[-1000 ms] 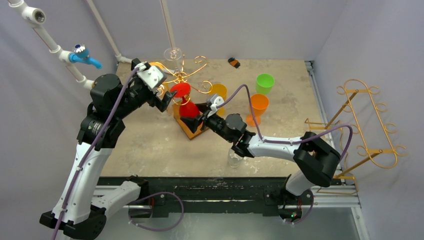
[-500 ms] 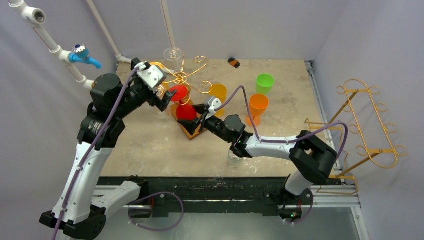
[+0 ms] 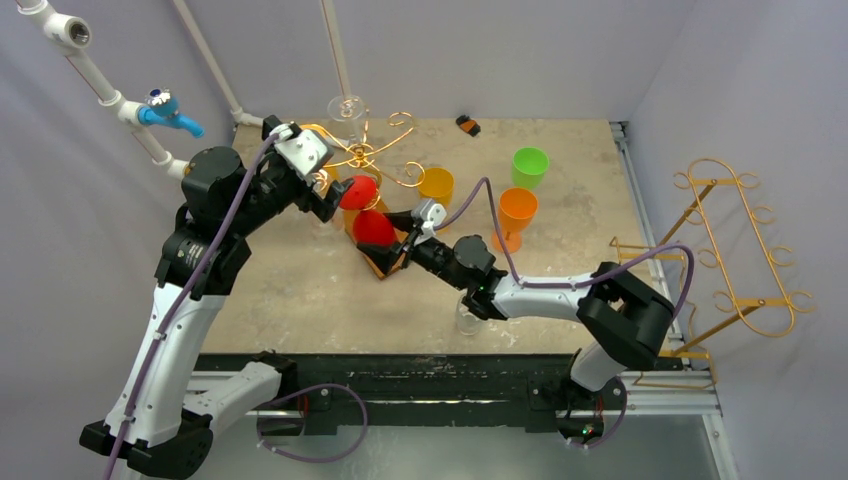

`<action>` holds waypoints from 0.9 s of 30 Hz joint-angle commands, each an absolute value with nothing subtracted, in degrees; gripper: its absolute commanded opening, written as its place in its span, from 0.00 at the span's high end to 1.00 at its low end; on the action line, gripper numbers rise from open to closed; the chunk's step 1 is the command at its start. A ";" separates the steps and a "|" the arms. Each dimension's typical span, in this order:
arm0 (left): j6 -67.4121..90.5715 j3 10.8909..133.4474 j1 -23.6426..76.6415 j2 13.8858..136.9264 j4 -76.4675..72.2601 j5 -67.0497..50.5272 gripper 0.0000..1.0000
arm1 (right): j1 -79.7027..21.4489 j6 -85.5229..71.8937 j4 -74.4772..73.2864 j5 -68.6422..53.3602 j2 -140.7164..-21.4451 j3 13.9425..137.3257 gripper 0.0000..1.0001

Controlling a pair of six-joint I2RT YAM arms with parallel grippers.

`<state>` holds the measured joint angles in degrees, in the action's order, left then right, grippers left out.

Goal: Place the wine glass upside down on the wine glass rack
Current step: Turn the wine glass upside down at the wine rack.

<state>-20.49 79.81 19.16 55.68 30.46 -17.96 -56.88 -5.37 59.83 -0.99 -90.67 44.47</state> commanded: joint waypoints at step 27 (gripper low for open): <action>-12.70 76.01 19.06 54.94 29.86 -18.76 0.00 | -56.95 -6.68 62.56 7.19 -84.05 38.76 0.01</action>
<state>-17.26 79.05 19.16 55.59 30.33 -18.00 -56.88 -8.05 64.73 5.50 -89.49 39.55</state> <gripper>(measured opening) 0.996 0.952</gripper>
